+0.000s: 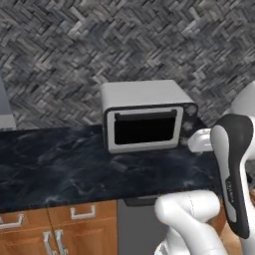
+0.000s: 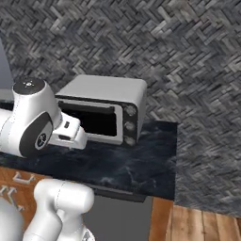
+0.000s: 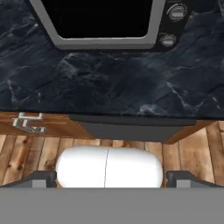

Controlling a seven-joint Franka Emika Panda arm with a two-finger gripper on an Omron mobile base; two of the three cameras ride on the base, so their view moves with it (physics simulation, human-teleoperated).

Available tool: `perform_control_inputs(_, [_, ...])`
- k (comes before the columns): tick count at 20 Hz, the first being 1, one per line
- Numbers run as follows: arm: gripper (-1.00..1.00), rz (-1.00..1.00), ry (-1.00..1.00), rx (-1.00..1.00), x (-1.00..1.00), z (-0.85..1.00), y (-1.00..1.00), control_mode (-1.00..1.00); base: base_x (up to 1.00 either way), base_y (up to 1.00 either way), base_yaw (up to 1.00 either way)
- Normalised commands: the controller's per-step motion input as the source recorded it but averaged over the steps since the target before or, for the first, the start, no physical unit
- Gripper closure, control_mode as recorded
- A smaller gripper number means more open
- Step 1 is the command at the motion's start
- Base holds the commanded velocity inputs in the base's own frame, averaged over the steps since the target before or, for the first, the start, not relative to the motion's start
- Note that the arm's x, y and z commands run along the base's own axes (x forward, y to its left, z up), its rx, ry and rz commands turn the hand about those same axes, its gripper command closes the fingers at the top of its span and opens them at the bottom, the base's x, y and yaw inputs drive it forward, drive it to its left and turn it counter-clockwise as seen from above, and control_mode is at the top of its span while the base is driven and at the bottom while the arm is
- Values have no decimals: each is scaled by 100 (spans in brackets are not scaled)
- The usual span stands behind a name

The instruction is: Navigate to the dishwasher.

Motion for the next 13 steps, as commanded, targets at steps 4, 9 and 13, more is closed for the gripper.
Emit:
perform_control_inputs(4, [-100, 0, 0, 0, 0, 0, 0, 100, 96, -51, 12])
perform_control_inputs(9, [-100, 0, 0, 0, 0, 0, 0, 100, 100, -8, -14])
perform_control_inputs(13, [-100, 0, 0, 0, 0, 0, 0, 100, 100, -5, -50])
